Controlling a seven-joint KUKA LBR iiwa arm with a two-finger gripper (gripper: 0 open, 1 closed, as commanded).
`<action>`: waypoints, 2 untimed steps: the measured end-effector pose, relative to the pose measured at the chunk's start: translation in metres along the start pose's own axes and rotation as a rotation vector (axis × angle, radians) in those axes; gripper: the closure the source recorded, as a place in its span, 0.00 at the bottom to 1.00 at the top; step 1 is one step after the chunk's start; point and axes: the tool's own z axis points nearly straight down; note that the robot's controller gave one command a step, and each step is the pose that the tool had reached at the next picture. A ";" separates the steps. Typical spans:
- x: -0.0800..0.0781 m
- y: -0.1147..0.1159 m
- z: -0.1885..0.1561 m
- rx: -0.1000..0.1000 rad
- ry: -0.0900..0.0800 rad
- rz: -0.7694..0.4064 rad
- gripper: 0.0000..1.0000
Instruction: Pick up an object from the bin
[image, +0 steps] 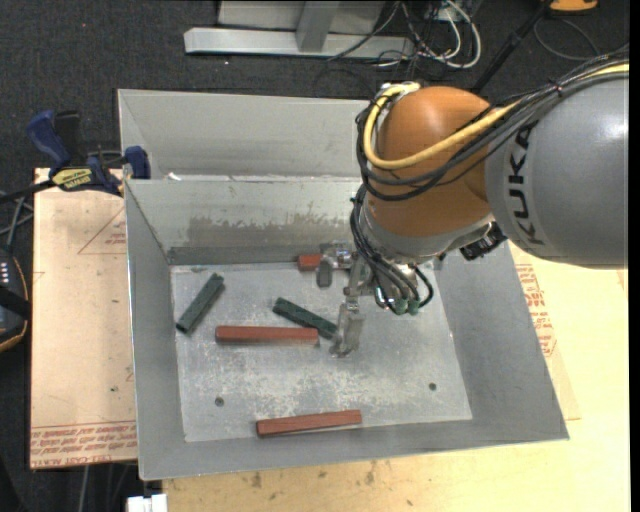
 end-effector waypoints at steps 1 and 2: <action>-0.001 -0.001 -0.004 -0.001 -0.008 0.003 0.00; -0.013 -0.012 0.052 -0.002 -0.014 0.019 0.00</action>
Offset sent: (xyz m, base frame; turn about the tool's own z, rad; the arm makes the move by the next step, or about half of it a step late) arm 0.0211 -0.0254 -0.1152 0.0350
